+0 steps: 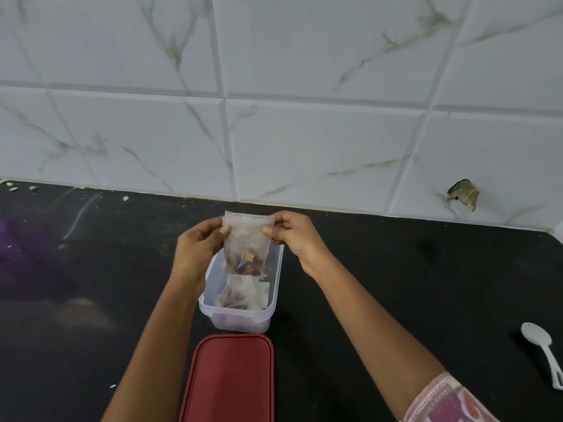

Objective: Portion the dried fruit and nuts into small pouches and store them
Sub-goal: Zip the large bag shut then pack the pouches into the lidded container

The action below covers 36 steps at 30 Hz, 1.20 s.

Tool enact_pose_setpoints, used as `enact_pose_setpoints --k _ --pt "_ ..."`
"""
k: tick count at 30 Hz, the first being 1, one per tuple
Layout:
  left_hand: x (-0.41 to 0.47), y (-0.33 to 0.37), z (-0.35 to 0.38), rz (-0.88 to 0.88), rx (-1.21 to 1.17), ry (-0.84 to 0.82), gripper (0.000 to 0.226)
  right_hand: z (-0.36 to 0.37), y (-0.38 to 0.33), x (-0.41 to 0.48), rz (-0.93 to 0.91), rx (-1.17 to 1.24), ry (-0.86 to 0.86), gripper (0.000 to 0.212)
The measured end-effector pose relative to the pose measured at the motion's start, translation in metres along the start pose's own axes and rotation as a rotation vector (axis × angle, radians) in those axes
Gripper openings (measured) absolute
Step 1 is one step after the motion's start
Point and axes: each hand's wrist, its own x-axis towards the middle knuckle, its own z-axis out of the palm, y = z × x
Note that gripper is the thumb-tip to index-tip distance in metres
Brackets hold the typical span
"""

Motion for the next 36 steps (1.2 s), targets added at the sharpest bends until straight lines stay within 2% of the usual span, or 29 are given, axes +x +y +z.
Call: enact_pose_setpoints --k 3,9,14,18,22,25,36 --pt "-0.001 -0.017 -0.005 0.0 0.077 0.006 0.015 0.005 0.019 0.001 0.023 -0.091 0.009 0.013" --pt "-0.002 -0.04 0.001 -0.018 0.23 -0.082 0.019 -0.001 0.046 -0.008 -0.092 -0.579 0.087 0.025" --pt "0.009 -0.045 0.0 -0.024 0.401 -0.093 0.012 -0.001 0.034 -0.019 -0.222 -0.98 0.079 0.033" --pt "0.008 -0.047 -0.006 0.043 0.612 -0.258 0.016 0.005 0.028 -0.018 -0.306 -1.257 0.04 0.029" --pt "0.003 -0.045 -0.003 -0.023 0.706 -0.416 0.044 0.012 0.026 -0.013 -0.287 -1.368 -0.016 0.025" --pt "0.005 -0.046 0.001 -0.036 0.802 -0.431 0.058 0.014 0.024 -0.011 -0.25 -1.397 -0.06 0.026" --pt "0.014 -0.058 0.008 -0.027 1.122 -0.416 0.047 0.032 0.034 -0.007 -0.176 -1.483 -0.022 0.016"
